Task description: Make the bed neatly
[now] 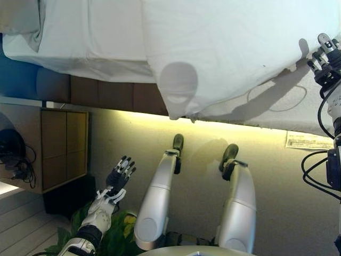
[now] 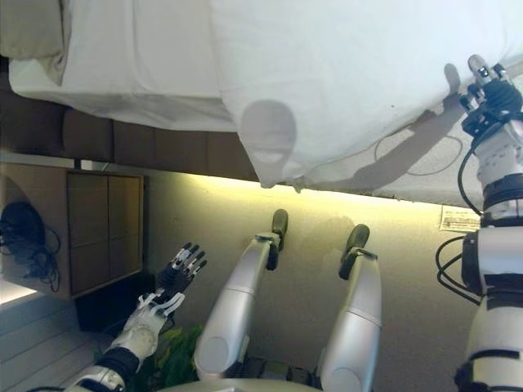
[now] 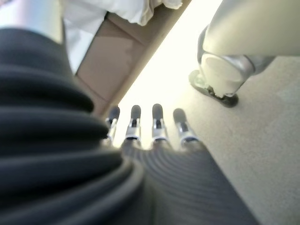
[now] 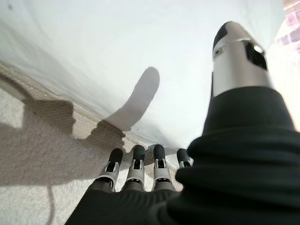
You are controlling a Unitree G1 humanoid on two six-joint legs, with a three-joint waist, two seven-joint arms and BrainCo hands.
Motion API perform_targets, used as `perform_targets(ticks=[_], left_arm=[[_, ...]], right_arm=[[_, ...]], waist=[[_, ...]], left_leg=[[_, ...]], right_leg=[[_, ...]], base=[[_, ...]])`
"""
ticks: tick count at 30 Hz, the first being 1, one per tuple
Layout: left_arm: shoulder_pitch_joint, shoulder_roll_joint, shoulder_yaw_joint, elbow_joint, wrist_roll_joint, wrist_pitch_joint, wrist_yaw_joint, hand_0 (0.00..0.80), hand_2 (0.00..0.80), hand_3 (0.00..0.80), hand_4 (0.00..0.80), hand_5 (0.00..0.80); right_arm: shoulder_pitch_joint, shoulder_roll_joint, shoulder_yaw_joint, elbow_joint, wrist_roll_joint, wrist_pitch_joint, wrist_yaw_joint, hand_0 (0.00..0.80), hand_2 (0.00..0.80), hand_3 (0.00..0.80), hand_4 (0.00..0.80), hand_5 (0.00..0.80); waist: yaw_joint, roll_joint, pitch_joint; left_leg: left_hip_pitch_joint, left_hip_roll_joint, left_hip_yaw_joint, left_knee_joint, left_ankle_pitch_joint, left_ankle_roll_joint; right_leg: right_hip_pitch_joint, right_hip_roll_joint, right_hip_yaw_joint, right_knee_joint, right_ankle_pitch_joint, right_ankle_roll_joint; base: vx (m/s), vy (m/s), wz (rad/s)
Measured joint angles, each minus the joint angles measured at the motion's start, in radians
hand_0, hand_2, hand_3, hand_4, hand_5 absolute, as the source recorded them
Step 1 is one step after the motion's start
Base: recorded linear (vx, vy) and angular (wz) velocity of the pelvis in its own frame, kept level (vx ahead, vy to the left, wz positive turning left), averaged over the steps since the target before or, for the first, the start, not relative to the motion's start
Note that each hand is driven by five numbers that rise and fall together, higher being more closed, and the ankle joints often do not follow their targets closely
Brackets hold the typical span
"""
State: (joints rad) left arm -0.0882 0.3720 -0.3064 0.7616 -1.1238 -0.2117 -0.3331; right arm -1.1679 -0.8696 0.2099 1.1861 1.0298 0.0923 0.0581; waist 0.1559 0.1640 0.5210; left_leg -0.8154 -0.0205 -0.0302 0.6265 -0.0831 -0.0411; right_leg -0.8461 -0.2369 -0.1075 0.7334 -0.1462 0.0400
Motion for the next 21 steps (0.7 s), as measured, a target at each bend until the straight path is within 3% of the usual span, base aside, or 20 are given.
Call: perform_targets(ticks=[14, 15, 16, 17, 21], left_arm=[[0.021, 0.004, 0.007, -0.018, 0.001, 0.01, -0.024, 0.0, 0.0, 0.0, 0.0, 0.0], [0.022, 0.004, 0.007, -0.018, 0.001, 0.01, -0.023, 0.0, 0.0, 0.0, 0.0, 0.0], [0.022, 0.004, 0.007, -0.019, 0.001, 0.011, -0.023, 0.0, 0.0, 0.0, 0.0, 0.0], [0.022, 0.004, 0.007, -0.019, 0.001, 0.011, -0.022, 0.0, 0.0, 0.0, 0.0, 0.0], [0.023, 0.004, 0.007, -0.019, 0.0, 0.011, -0.02, 0.0, 0.0, 0.0, 0.0, 0.0]], right_arm=[[-0.016, -0.008, 0.019, -0.011, 0.004, -0.018, 0.047, 0.0, 0.0, 0.0, 0.0, 0.0], [-0.017, -0.008, 0.021, -0.011, 0.004, -0.021, 0.047, 0.063, 0.063, 0.063, 0.063, 0.063], [-0.018, -0.008, 0.023, -0.011, 0.003, -0.024, 0.047, 0.339, 0.339, 0.339, 0.339, 0.339], [-0.018, -0.008, 0.032, -0.011, 0.003, -0.029, 0.044, 0.8, 0.8, 0.8, 0.8, 0.8], [-0.018, -0.014, 0.038, -0.011, 0.002, -0.069, 0.039, 0.8, 0.8, 0.8, 0.8, 0.8]], waist=[[0.006, 0.0, 0.0], [0.007, 0.0, 0.0], [0.007, 0.0, 0.0], [0.007, 0.0, 0.0], [0.004, 0.0, 0.0]], left_leg=[[0.047, 0.004, -0.005, -0.005, 0.0, 0.0], [0.047, 0.004, -0.006, -0.004, 0.0, 0.0], [0.047, 0.004, -0.006, -0.005, 0.0, 0.0], [0.047, 0.004, -0.006, -0.005, 0.0, 0.0], [0.041, 0.006, -0.009, -0.006, 0.0, -0.001]], right_leg=[[0.055, 0.01, -0.002, -0.015, 0.004, 0.003], [0.056, 0.01, -0.003, -0.016, 0.003, 0.004], [0.056, 0.01, -0.003, -0.017, 0.003, 0.005], [0.056, 0.01, -0.003, -0.017, 0.003, 0.005], [0.055, 0.012, -0.008, -0.024, 0.003, 0.005]], base=[[0.002, -0.008, 0.0], [0.0, 0.0, 0.0], [0.0, 0.0, 0.0], [0.0, 0.0, 0.0], [0.0, 0.0, 0.0]])
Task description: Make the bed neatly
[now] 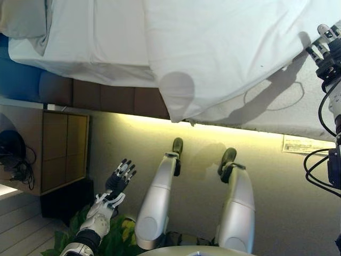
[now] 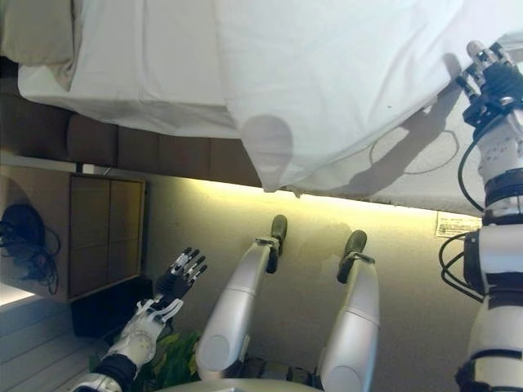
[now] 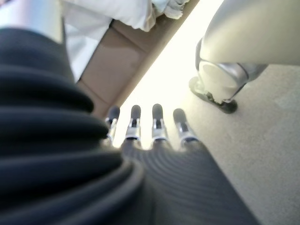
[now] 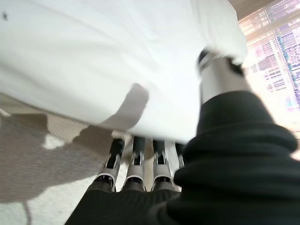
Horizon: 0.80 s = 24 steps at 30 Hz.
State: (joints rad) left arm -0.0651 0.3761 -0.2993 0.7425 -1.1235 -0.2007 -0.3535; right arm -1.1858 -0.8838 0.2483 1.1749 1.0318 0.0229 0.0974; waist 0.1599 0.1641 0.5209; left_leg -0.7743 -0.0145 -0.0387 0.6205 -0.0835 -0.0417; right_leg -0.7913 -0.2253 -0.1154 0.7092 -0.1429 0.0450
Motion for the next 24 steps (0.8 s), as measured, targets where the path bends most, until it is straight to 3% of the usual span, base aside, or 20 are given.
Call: perform_targets(ticks=[24], left_arm=[[0.001, 0.037, 0.006, -0.009, -0.003, -0.001, -0.01, 0.0, 0.0, 0.0, 0.0, 0.0]], right_arm=[[-0.002, -0.029, 0.004, -0.024, -0.046, -0.008, 0.042, 0.8, 0.8, 0.8, 0.8, 0.8]], waist=[[0.007, 0.0, 0.0]], left_leg=[[0.008, 0.015, -0.003, -0.014, -0.001, -0.001]], right_leg=[[0.024, 0.02, -0.009, -0.05, 0.024, -0.002]], base=[[-0.003, -0.011, -0.01]])
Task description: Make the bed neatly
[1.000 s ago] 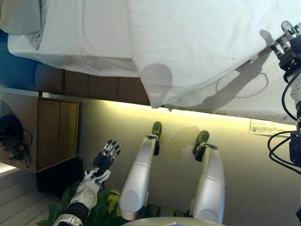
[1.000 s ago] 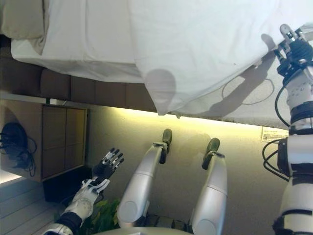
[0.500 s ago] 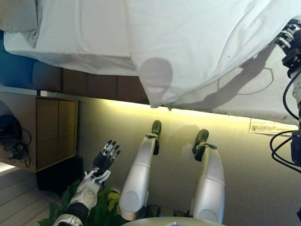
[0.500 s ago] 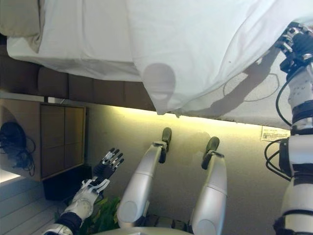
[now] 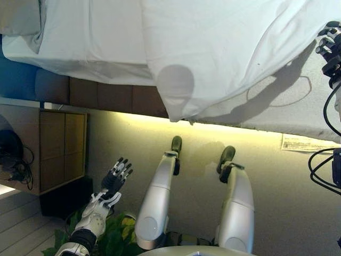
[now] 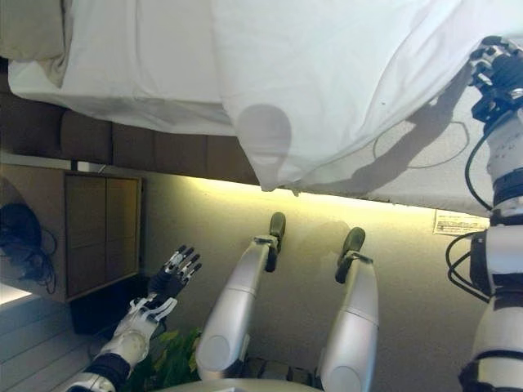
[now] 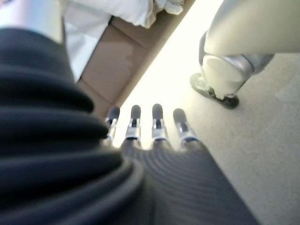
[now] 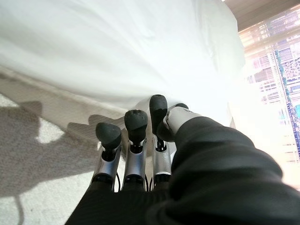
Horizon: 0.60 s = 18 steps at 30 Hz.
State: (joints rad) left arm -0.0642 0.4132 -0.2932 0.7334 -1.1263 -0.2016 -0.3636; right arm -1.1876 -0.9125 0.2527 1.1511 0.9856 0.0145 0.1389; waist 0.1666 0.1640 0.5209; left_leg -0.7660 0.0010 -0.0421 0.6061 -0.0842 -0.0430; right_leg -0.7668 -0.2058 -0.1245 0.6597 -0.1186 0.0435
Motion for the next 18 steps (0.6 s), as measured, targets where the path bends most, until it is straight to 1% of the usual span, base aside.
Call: perform_targets(ticks=[3, 6, 10, 13, 14, 15, 16, 17, 18], left_arm=[[0.0, 0.0, 0.0, -0.003, 0.0, -0.001, 0.001, 0.0, 0.0, 0.0, 0.0, 0.0], [0.0, 0.001, 0.0, -0.008, 0.0, 0.0, 0.002, 0.0, 0.0, 0.0, 0.0, 0.0], [0.0, 0.001, 0.001, -0.005, 0.001, 0.001, 0.011, 0.0, 0.0, 0.0, 0.0, 0.0], [0.0, 0.001, 0.001, -0.005, 0.002, 0.001, 0.014, 0.0, 0.0, 0.0, 0.0, 0.0], [-0.002, 0.002, 0.001, -0.001, 0.003, 0.002, 0.016, 0.0, 0.0, 0.0, 0.0, 0.0], [-0.005, 0.001, 0.001, 0.001, 0.003, 0.005, 0.021, 0.0, 0.0, 0.0, 0.0, 0.0], [-0.007, 0.001, 0.001, 0.0, 0.003, 0.007, 0.021, 0.0, 0.0, 0.0, 0.0, 0.0], [-0.009, 0.001, 0.001, 0.002, 0.004, 0.011, 0.021, 0.0, 0.0, 0.0, 0.0, 0.0], [-0.01, 0.001, 0.001, 0.004, 0.004, 0.013, 0.021, 0.0, 0.0, 0.0, 0.0, 0.0]], right_arm=[[0.0, -0.003, -0.001, 0.0, 0.0, 0.0, 0.008, 0.8, 0.8, 0.8, 0.8, 0.8], [0.0, -0.007, -0.001, 0.0, 0.0, 0.002, 0.01, 0.8, 0.8, 0.8, 0.8, 0.8], [0.001, -0.006, -0.001, 0.003, 0.01, 0.028, 0.016, 0.8, 0.8, 0.8, 0.8, 0.8], [0.015, -0.005, -0.003, 0.007, 0.014, 0.041, 0.017, 0.8, 0.8, 0.8, 0.8, 0.8], [0.02, -0.004, -0.005, 0.01, 0.019, 0.052, 0.017, 0.8, 0.8, 0.8, 0.8, 0.8], [0.03, -0.003, -0.006, 0.011, 0.019, 0.058, 0.015, 0.8, 0.8, 0.8, 0.8, 0.8], [0.041, -0.002, -0.006, 0.011, 0.019, 0.063, 0.009, 0.609, 0.609, 0.609, 0.609, 0.609], [0.054, 0.0, -0.016, 0.013, 0.019, 0.074, -0.007, 0.0, 0.0, 0.0, 0.0, 0.0], [0.067, 0.004, -0.028, 0.02, 0.02, 0.092, -0.024, 0.0, 0.0, 0.0, 0.0, 0.0]], waist=[[0.001, 0.0, 0.0], [0.003, 0.0, 0.0], [0.0, -0.001, 0.0], [-0.005, -0.001, 0.001], [-0.009, -0.003, 0.0], [-0.01, -0.005, 0.001], [-0.01, -0.006, 0.001], [-0.011, -0.007, 0.001], [-0.011, -0.008, 0.001]], left_leg=[[0.027, -0.001, 0.0, -0.009, 0.001, 0.003], [0.042, -0.001, -0.001, -0.026, 0.008, 0.012], [0.044, -0.003, 0.0, -0.03, 0.01, 0.015], [0.069, -0.004, -0.001, -0.042, 0.011, 0.016], [0.081, -0.004, -0.001, -0.048, 0.014, 0.012], [0.095, -0.004, -0.001, -0.058, 0.015, 0.016], [0.108, -0.002, 0.0, -0.068, 0.018, 0.015], [0.12, -0.001, 0.001, -0.078, 0.02, 0.016], [0.136, -0.001, 0.003, -0.092, 0.023, 0.019]], right_leg=[[0.033, -0.001, -0.002, -0.019, 0.005, 0.003], [0.05, -0.003, -0.005, -0.038, 0.013, 0.007], [0.057, -0.004, -0.006, -0.051, 0.021, 0.011], [0.09, -0.004, -0.013, -0.073, 0.026, 0.016], [0.105, -0.004, -0.017, -0.084, 0.032, 0.021], [0.122, -0.004, -0.021, -0.098, 0.035, 0.019], [0.137, -0.002, -0.023, -0.113, 0.042, 0.024], [0.152, 0.0, -0.023, -0.13, 0.045, 0.021], [0.169, 0.001, -0.023, -0.15, 0.053, 0.023]], base=[[0.0, 0.0, 0.0], [-0.021, -0.012, 0.04], [0.0, 0.0, 0.0], [-0.084, 0.0, 0.02], [0.0, 0.0, 0.0], [0.0, 0.0, 0.0], [0.0, 0.0, 0.0], [0.032, 0.021, -0.05], [0.042, 0.056, -0.06]])
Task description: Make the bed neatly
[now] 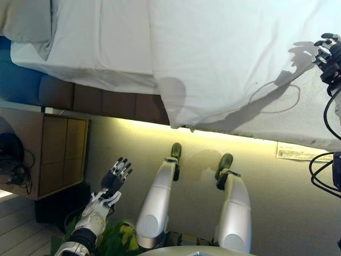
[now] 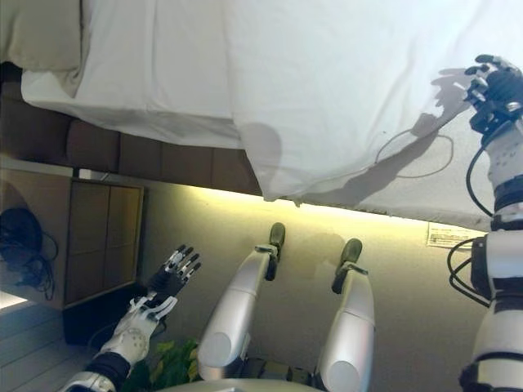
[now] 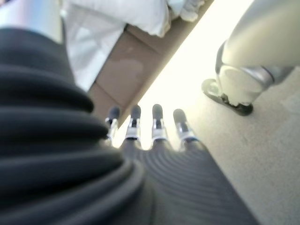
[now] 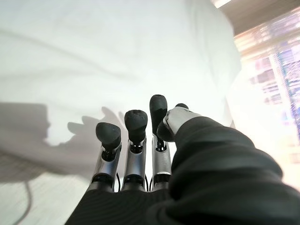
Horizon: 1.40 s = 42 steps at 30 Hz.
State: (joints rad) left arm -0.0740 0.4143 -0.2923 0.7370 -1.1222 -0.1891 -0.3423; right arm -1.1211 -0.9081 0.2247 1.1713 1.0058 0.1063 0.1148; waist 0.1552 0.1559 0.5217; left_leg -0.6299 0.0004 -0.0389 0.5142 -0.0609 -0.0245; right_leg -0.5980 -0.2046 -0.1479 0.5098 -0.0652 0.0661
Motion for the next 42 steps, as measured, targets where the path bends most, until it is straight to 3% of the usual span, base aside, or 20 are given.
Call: perform_targets(ticks=[4, 10, 16, 18, 20, 22, 24, 26, 28, 29, 31, 32, 33, 42], left_arm=[[-0.002, -0.001, 0.0, 0.028, 0.007, 0.0, 0.0, 0.0, 0.0, 0.0, 0.0, 0.0], [-0.029, -0.001, 0.001, 0.059, 0.01, 0.008, 0.0, 0.0, 0.0, 0.0, 0.0, 0.0], [-0.019, 0.003, 0.044, 0.069, 0.031, 0.042, 0.054, 0.0, 0.0, 0.0, 0.0, 0.0], [-0.016, 0.005, 0.044, 0.075, 0.029, 0.042, 0.079, 0.0, 0.0, 0.0, 0.0, 0.0], [-0.028, -0.007, 0.039, 0.111, 0.018, 0.038, 0.091, 0.0, 0.0, 0.0, 0.0, 0.0], [-0.019, -0.024, 0.07, 0.124, -0.005, 0.029, 0.096, 0.0, 0.0, 0.0, 0.0, 0.0], [-0.019, -0.041, 0.095, 0.119, -0.012, 0.027, 0.095, 0.0, 0.0, 0.0, 0.0, 0.0], [-0.015, -0.063, 0.115, 0.145, -0.01, 0.026, 0.08, 0.0, 0.0, 0.0, 0.0, 0.0], [-0.016, -0.067, 0.088, 0.147, -0.009, 0.025, 0.067, 0.0, 0.0, 0.0, 0.0, 0.0], [-0.031, -0.073, 0.055, 0.152, -0.009, 0.016, 0.05, 0.0, 0.0, 0.0, 0.0, 0.0], [-0.046, -0.094, 0.032, 0.138, -0.008, 0.0, 0.037, 0.0, 0.0, 0.0, 0.0, 0.0], [-0.053, -0.096, 0.027, 0.132, -0.008, -0.002, 0.038, 0.0, 0.0, 0.0, 0.0, 0.0], [-0.064, -0.097, 0.028, 0.128, -0.008, -0.004, 0.038, 0.0, 0.0, 0.0, 0.0, 0.0], [-0.089, -0.059, 0.012, 0.065, -0.026, -0.041, 0.058, 0.0, 0.0, 0.0, 0.0, 0.0]], right_arm=[[0.063, 0.037, -0.058, 0.04, 0.035, 0.051, -0.05, 0.0, 0.0, 0.0, 0.0, 0.0], [0.143, 0.077, -0.096, 0.06, 0.101, 0.076, -0.079, 0.0, 0.0, 0.0, 0.0, 0.0], [0.27, 0.118, -0.178, 0.055, 0.114, 0.075, -0.067, 0.0, 0.0, 0.0, 0.0, 0.0], [0.282, 0.148, -0.178, 0.063, 0.114, 0.072, -0.065, 0.0, 0.0, 0.0, 0.0, 0.0], [0.279, 0.168, -0.172, 0.069, 0.114, 0.062, -0.065, 0.0, 0.0, 0.0, 0.0, 0.0], [0.288, 0.208, -0.169, 0.058, 0.114, 0.045, -0.081, 0.0, 0.0, 0.0, 0.0, 0.0], [0.326, 0.215, -0.172, 0.047, 0.114, 0.042, -0.087, 0.0, 0.0, 0.0, 0.0, 0.0], [0.343, 0.237, -0.172, 0.054, 0.115, 0.016, -0.093, 0.0, 0.0, 0.0, 0.0, 0.0], [0.338, 0.236, -0.168, 0.029, 0.115, -0.012, -0.1, 0.0, 0.0, 0.0, 0.0, 0.0], [0.298, 0.234, -0.162, 0.024, 0.115, -0.052, -0.109, 0.0, 0.0, 0.0, 0.0, 0.0], [0.251, 0.221, -0.147, -0.002, 0.115, -0.079, -0.119, 0.0, 0.0, 0.0, 0.0, 0.0], [0.244, 0.221, -0.147, -0.023, 0.115, -0.096, -0.122, 0.0, 0.0, 0.0, 0.0, 0.0], [0.236, 0.221, -0.147, -0.026, 0.114, -0.106, -0.127, 0.0, 0.0, 0.0, 0.0, 0.0], [0.183, 0.178, -0.125, -0.024, 0.082, -0.107, -0.154, 0.0, 0.0, 0.0, 0.0, 0.0]], waist=[[-0.003, -0.013, 0.0], [-0.007, -0.031, -0.001], [-0.011, -0.039, -0.001], [-0.059, -0.06, -0.001], [-0.073, -0.066, -0.001], [-0.122, -0.066, -0.001], [-0.141, -0.066, 0.0], [-0.141, -0.062, 0.0], [-0.134, -0.062, 0.001], [-0.128, -0.055, 0.0], [-0.09, -0.041, -0.005], [-0.081, -0.043, -0.002], [-0.08, -0.042, -0.002], [-0.058, -0.036, 0.0]], left_leg=[[0.067, 0.001, 0.019, -0.052, 0.008, 0.013], [0.133, -0.008, 0.046, -0.078, 0.01, 0.024], [0.145, 0.011, 0.109, 0.109, -0.132, 0.055], [0.142, -0.012, 0.115, 0.082, -0.116, 0.071], [0.136, -0.03, 0.113, 0.041, -0.095, 0.08], [0.149, -0.04, 0.105, -0.025, -0.059, 0.06], [0.191, -0.04, 0.104, -0.099, -0.025, 0.041], [0.22, -0.026, 0.09, -0.065, -0.023, 0.009], [0.219, -0.012, 0.082, -0.069, -0.029, 0.001], [0.166, -0.003, 0.078, -0.047, -0.03, 0.009], [0.158, 0.012, 0.09, -0.165, 0.011, 0.013], [0.144, 0.021, 0.094, -0.171, 0.049, -0.004], [0.131, 0.013, 0.093, -0.186, 0.059, 0.001], [0.124, -0.022, 0.1, -0.235, 0.085, 0.016]], right_leg=[[0.065, 0.006, 0.012, -0.076, 0.032, 0.008], [0.129, -0.001, 0.031, -0.134, 0.054, 0.02], [0.122, -0.038, 0.011, 0.023, -0.011, 0.023], [0.091, -0.049, 0.041, 0.018, -0.006, 0.039], [0.041, -0.043, 0.045, -0.014, 0.005, 0.044], [0.058, -0.034, 0.034, -0.064, 0.048, 0.03], [0.087, -0.032, 0.018, -0.094, 0.071, 0.009], [0.12, -0.025, -0.001, -0.075, 0.041, -0.018], [0.124, -0.018, -0.001, -0.067, 0.033, -0.035], [0.118, -0.004, 0.002, -0.125, 0.069, -0.045], [0.086, 0.019, -0.001, -0.174, 0.107, -0.037], [0.062, 0.018, -0.003, -0.162, 0.107, -0.037], [0.05, 0.007, -0.019, -0.161, 0.107, -0.033], [0.026, -0.03, -0.024, -0.165, 0.108, -0.009]], base=[[0.058, 0.101, -0.14], [0.107, 0.12, -0.11], [0.237, -0.025, -0.31], [0.22, -0.179, -0.12], [0.172, -0.155, -0.25], [0.186, -0.142, 0.08], [0.216, -0.083, 0.25], [0.125, 0.098, 0.06], [0.002, 0.198, -0.03], [-0.033, 0.082, -0.13], [-0.018, 0.053, -0.48], [0.018, 0.074, -0.33], [0.038, 0.08, 0.03], [0.048, 0.052, 0.09]])
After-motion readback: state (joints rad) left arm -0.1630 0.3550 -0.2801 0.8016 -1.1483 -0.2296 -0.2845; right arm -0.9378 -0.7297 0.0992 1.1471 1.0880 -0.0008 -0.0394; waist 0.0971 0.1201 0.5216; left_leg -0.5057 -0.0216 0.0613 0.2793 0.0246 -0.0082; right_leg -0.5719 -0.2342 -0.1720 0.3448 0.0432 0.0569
